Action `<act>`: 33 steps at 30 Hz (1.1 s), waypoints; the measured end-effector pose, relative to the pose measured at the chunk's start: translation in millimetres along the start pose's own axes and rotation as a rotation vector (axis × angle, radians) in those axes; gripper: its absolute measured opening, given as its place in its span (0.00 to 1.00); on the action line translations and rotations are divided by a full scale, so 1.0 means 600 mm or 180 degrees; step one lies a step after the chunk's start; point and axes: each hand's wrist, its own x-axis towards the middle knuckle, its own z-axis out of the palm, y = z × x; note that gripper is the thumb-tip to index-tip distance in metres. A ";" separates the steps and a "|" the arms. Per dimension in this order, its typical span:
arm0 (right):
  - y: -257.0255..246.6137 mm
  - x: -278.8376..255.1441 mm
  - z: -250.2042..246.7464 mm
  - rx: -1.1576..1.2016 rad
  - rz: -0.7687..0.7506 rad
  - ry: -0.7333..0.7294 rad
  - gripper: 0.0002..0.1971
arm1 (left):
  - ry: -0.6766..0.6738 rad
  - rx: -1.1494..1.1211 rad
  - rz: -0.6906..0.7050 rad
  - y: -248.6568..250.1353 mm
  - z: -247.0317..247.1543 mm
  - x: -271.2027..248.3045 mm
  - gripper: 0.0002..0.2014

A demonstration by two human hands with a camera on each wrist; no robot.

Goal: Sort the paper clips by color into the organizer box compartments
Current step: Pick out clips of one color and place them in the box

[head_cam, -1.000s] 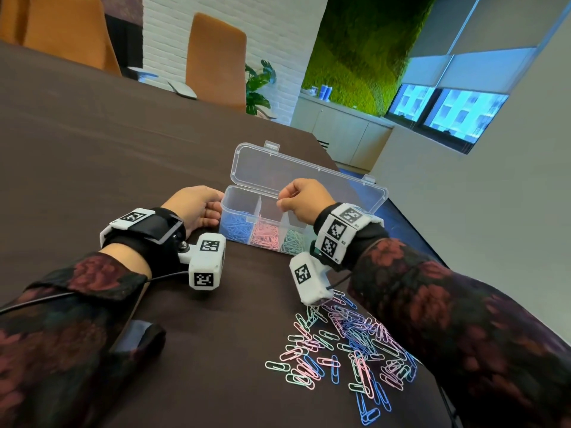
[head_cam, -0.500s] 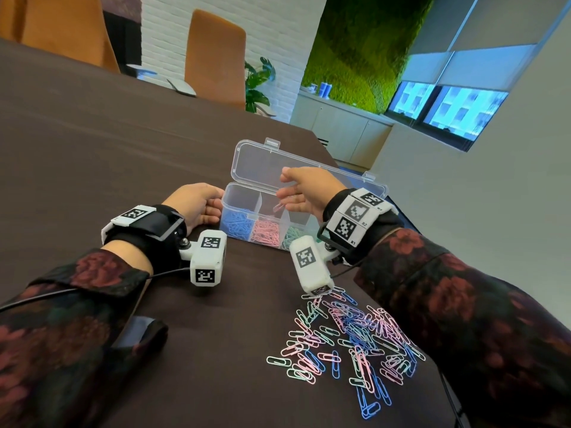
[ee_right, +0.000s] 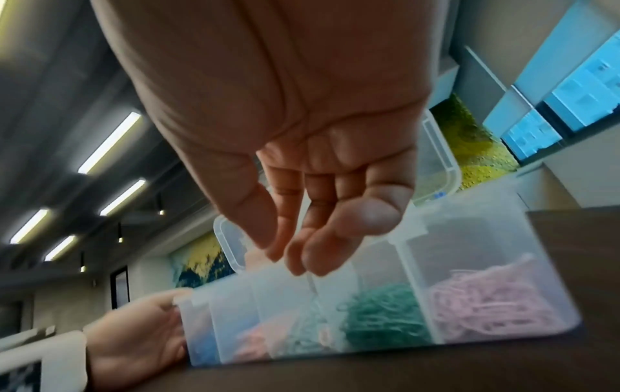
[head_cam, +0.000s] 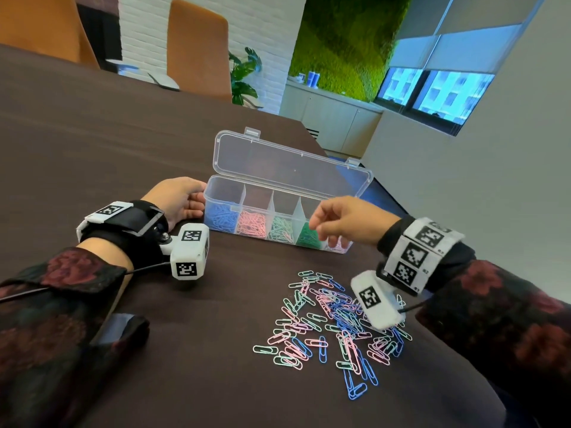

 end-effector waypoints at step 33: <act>-0.094 0.108 0.041 -0.2826 0.0375 -0.0860 0.17 | 0.0007 -0.0154 -0.0071 -0.002 -0.002 0.005 0.06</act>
